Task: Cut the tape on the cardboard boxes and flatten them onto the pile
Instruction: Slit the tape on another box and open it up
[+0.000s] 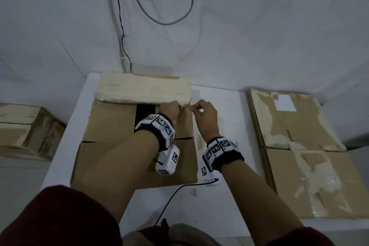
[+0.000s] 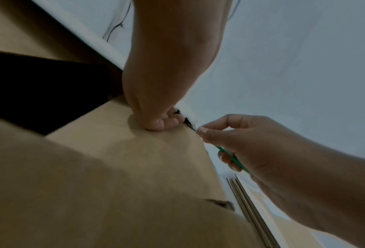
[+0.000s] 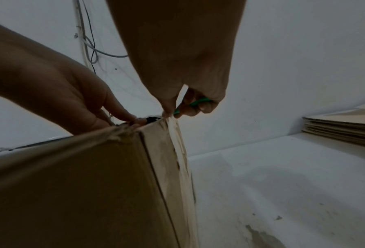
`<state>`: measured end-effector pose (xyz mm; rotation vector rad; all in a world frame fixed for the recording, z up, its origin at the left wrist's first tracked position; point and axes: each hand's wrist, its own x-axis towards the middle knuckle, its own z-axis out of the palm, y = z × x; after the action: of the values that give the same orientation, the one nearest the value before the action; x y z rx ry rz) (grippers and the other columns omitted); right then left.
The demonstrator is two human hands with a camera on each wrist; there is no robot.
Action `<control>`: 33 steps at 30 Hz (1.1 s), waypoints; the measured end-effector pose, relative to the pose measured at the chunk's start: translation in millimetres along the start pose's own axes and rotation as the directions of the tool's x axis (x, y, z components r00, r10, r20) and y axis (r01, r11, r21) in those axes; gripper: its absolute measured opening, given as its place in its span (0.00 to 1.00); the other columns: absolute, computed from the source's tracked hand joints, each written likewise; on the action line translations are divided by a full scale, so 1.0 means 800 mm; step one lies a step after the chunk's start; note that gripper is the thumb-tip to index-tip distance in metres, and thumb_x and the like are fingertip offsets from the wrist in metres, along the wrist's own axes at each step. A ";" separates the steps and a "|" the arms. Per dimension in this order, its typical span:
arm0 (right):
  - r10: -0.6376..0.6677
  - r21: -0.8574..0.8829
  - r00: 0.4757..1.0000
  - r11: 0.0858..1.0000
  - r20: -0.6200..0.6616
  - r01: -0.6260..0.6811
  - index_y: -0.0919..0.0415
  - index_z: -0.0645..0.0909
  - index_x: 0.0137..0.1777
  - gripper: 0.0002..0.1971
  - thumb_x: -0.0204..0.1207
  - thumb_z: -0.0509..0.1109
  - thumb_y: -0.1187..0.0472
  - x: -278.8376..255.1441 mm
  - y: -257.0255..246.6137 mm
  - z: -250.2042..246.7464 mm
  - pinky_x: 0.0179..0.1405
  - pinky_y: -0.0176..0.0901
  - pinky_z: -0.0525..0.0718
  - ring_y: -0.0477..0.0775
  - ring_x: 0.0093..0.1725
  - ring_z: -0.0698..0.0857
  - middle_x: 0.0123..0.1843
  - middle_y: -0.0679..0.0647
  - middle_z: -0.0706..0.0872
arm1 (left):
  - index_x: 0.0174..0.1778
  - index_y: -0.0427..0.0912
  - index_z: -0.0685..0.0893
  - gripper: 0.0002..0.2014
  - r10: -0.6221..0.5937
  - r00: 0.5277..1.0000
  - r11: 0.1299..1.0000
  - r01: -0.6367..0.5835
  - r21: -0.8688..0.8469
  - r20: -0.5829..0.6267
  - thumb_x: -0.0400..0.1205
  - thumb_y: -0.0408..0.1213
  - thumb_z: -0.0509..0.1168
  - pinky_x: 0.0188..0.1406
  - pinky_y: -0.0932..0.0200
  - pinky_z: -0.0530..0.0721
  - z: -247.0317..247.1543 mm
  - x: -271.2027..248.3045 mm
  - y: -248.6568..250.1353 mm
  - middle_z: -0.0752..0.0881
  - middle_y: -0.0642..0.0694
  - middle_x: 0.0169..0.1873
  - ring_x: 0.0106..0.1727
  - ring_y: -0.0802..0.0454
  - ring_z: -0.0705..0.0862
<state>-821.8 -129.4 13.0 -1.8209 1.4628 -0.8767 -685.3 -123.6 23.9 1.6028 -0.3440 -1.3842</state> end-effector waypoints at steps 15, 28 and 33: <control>0.113 0.091 0.983 0.988 0.145 -0.127 0.55 0.82 0.46 0.02 0.77 0.73 0.62 0.015 0.012 -0.037 0.38 0.29 0.75 0.39 0.35 0.78 0.44 0.46 0.84 | 0.49 0.35 0.84 0.12 -0.007 1.000 0.934 0.000 -0.357 -0.018 0.73 0.36 0.73 0.48 0.58 0.82 -0.006 0.024 -0.026 0.87 0.43 0.41 0.44 0.48 0.84; 0.379 0.324 0.907 0.847 0.185 -0.421 0.63 0.85 0.56 0.12 0.78 0.75 0.56 0.043 -0.023 -0.025 0.23 0.36 0.71 0.46 0.22 0.71 0.42 0.57 0.90 | 0.67 0.31 0.78 0.24 -0.023 0.999 0.944 0.014 -0.330 -0.023 0.76 0.34 0.73 0.46 0.55 0.83 -0.001 0.026 -0.040 0.85 0.36 0.60 0.56 0.43 0.85; 0.377 0.334 0.893 0.832 0.247 -0.443 0.68 0.84 0.55 0.08 0.81 0.71 0.63 0.043 -0.022 -0.027 0.19 0.35 0.66 0.45 0.19 0.67 0.41 0.59 0.88 | 0.66 0.29 0.78 0.21 -0.011 1.000 0.941 0.019 -0.337 0.027 0.78 0.31 0.71 0.35 0.62 0.82 -0.004 0.021 -0.038 0.85 0.37 0.54 0.46 0.47 0.84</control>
<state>-823.8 -161.1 43.4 -1.1965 1.3848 -0.7037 -688.1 -118.9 -10.8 1.3079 -0.1000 -1.3912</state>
